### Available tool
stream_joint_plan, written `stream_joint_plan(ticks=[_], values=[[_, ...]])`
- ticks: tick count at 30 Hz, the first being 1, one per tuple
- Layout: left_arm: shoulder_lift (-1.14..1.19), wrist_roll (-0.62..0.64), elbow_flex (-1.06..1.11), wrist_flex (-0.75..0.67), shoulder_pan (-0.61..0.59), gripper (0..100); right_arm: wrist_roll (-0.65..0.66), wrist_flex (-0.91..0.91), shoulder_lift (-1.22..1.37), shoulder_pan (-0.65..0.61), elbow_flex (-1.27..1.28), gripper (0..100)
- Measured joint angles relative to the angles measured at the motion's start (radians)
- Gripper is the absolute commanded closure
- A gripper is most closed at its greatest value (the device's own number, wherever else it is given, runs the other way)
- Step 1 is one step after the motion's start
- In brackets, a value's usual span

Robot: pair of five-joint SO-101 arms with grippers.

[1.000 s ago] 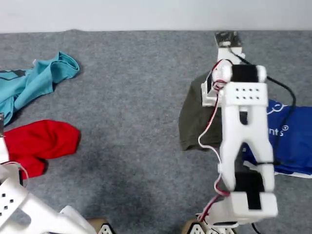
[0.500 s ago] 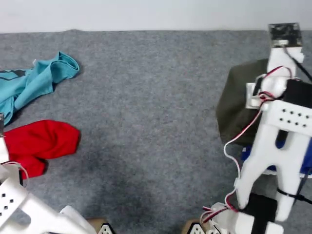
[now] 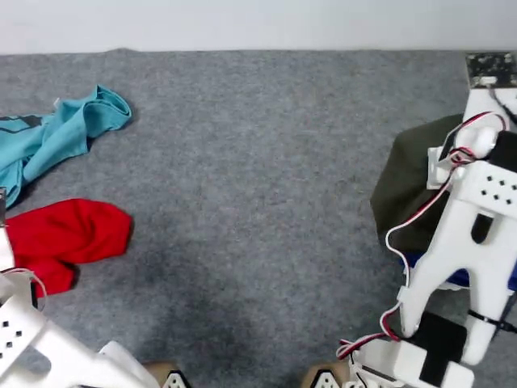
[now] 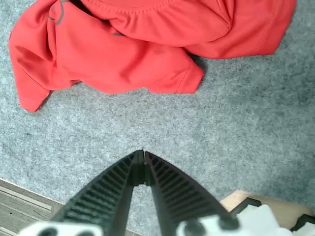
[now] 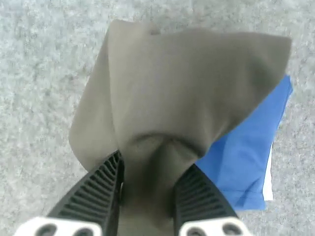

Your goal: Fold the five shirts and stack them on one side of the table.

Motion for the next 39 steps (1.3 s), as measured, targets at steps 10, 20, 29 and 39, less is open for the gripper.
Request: stream_joint_plan(ticks=[10, 20, 29, 39], values=[[0.0, 0.0, 0.0, 0.0, 0.0, 99, 0.02, 0.02, -0.081, -0.014, 0.0, 98.9], [0.0, 0.0, 0.0, 0.0, 0.0, 99, 0.094, -0.077, 0.1, 0.123, 0.0, 98.9], [0.0, 0.0, 0.0, 0.0, 0.0, 99, 0.186, -0.215, 0.304, 0.216, 0.0, 98.3], [0.0, 0.0, 0.0, 0.0, 0.0, 99, 0.256, -0.25, 0.37, 0.249, 0.0, 77.3]])
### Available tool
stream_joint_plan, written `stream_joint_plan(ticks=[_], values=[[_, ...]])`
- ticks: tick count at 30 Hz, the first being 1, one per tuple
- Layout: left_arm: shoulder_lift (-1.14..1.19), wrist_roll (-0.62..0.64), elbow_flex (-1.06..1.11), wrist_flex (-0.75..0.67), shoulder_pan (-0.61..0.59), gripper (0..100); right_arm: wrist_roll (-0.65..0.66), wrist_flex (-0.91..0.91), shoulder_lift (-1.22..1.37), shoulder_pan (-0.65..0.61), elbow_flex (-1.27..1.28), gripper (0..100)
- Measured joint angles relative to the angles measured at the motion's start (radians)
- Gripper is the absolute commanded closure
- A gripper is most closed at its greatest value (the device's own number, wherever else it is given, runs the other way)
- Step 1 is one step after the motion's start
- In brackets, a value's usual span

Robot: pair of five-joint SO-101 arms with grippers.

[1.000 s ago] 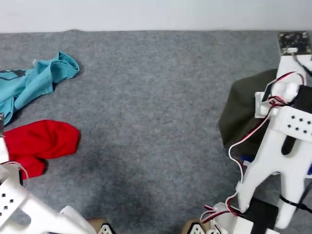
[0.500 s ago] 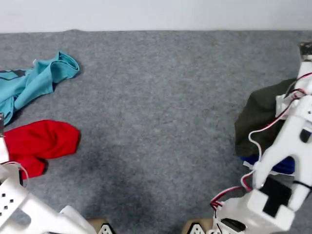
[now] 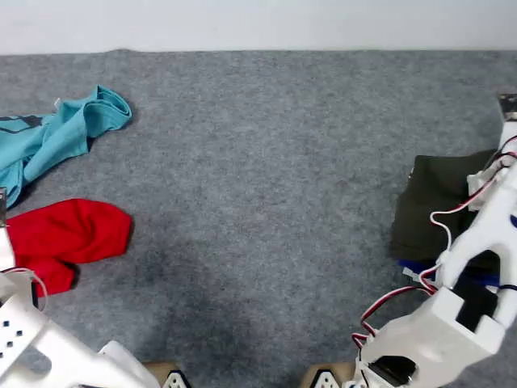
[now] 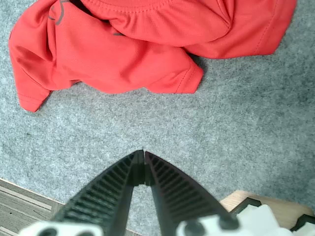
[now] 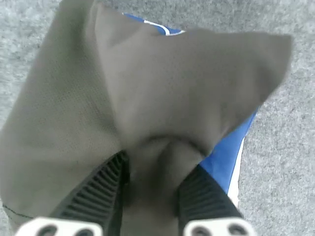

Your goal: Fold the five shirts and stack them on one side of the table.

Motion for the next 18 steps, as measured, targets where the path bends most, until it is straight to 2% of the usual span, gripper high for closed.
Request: stream_joint_plan(ticks=[4, 11, 14, 18], values=[[0.0, 0.0, 0.0, 0.0, 0.0, 99, -0.002, 0.002, 0.0, 0.018, 0.0, 68.0], [0.0, 0.0, 0.0, 0.0, 0.0, 99, -0.068, 0.055, -0.052, 0.025, -0.015, 68.2], [0.0, 0.0, 0.0, 0.0, 0.0, 99, -0.069, 0.124, -0.091, -0.017, -0.029, 76.8], [0.0, 0.0, 0.023, 0.0, 0.0, 99, -0.069, 0.247, -0.104, -0.081, -0.029, 95.9]])
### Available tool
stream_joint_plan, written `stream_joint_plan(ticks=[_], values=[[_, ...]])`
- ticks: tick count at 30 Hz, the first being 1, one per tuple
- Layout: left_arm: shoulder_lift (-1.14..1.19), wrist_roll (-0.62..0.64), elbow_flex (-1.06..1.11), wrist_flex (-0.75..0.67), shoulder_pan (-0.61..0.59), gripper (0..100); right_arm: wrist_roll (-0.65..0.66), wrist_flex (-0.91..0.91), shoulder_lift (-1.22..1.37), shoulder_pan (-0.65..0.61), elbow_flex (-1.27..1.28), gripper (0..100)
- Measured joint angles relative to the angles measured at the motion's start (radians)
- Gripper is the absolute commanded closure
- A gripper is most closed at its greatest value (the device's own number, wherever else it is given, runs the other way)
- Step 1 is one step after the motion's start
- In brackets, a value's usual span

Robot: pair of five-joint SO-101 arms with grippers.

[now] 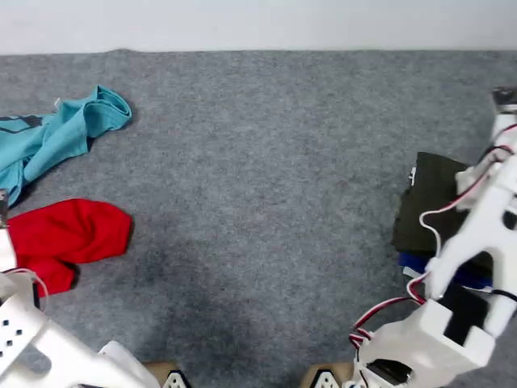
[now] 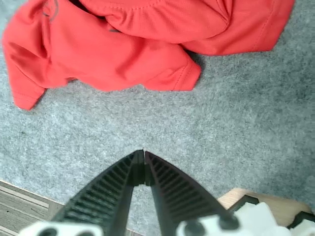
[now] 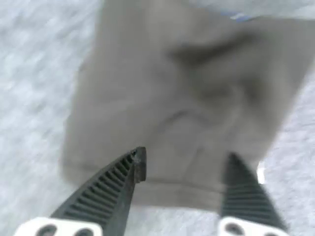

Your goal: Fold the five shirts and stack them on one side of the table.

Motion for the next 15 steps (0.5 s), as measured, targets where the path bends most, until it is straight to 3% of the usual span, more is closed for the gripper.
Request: stream_joint_plan(ticks=[1, 5, 15], values=[[0.0, 0.0, 0.002, 0.0, 0.0, 99, 0.0, 0.032, 0.0, -0.017, 0.0, 99.4], [0.0, 0.0, 0.002, 0.0, 0.0, 99, 0.015, 0.107, 0.0, -0.066, 0.002, 97.0], [0.0, 0.0, 0.002, 0.0, 0.0, 99, 0.006, 0.069, 0.161, -0.083, 0.158, 99.0]])
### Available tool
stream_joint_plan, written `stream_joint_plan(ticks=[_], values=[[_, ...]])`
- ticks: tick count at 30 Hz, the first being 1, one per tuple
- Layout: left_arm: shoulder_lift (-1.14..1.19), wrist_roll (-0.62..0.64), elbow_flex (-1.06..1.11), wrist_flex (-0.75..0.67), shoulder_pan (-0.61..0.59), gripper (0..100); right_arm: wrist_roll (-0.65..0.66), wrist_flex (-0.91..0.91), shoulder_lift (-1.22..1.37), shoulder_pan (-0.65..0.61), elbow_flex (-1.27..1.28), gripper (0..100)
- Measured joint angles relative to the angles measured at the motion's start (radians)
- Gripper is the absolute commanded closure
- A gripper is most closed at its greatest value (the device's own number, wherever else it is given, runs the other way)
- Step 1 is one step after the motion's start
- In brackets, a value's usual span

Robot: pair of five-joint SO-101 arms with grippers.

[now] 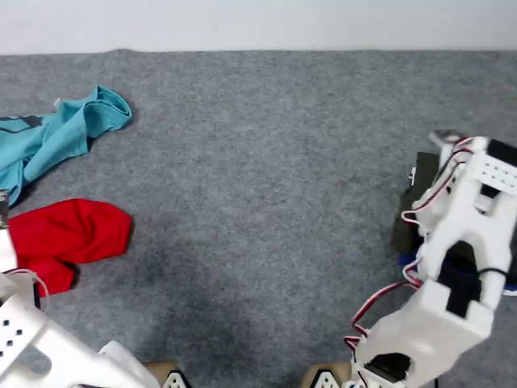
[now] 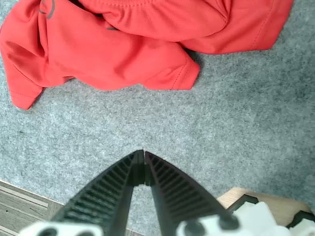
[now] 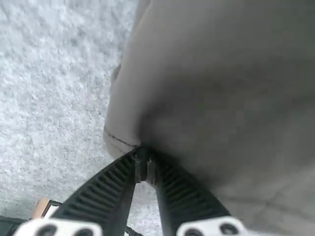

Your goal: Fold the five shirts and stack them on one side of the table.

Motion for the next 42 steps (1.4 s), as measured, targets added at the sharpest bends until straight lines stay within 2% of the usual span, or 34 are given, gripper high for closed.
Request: stream_joint_plan(ticks=[3, 7, 10, 14, 19, 23, 31, 37, 42], values=[[0.0, 0.0, 0.0, 0.0, 0.0, 99, 0.0, 0.012, 0.017, -0.008, -0.005, 99.0], [0.0, 0.0, 0.0, 0.0, 0.0, 99, 0.0, 0.057, 0.002, -0.026, -0.117, 99.0], [0.0, 0.0, 0.0, 0.0, 0.0, 99, 0.0, 0.025, -0.031, -0.032, -0.209, 99.0], [0.0, 0.0, 0.0, 0.0, 0.0, 99, 0.0, -0.199, -0.021, -0.012, -0.239, 99.0], [0.0, 0.0, 0.0, 0.0, 0.0, 99, 0.017, -0.539, 0.127, 0.092, -0.241, 99.0], [0.0, 0.0, 0.0, 0.0, 0.0, 99, 0.072, -0.671, 0.259, 0.172, -0.239, 99.0], [0.0, 0.0, 0.0, 0.0, 0.0, 99, 0.083, -0.695, 0.322, 0.21, -0.242, 99.0], [0.0, 0.0, 0.0, 0.0, 0.0, 99, 0.083, -0.609, 0.152, 0.15, -0.239, 99.0], [0.0, 0.0, 0.0, 0.0, 0.0, 99, 0.083, -0.666, 0.083, 0.14, -0.241, 99.0]])
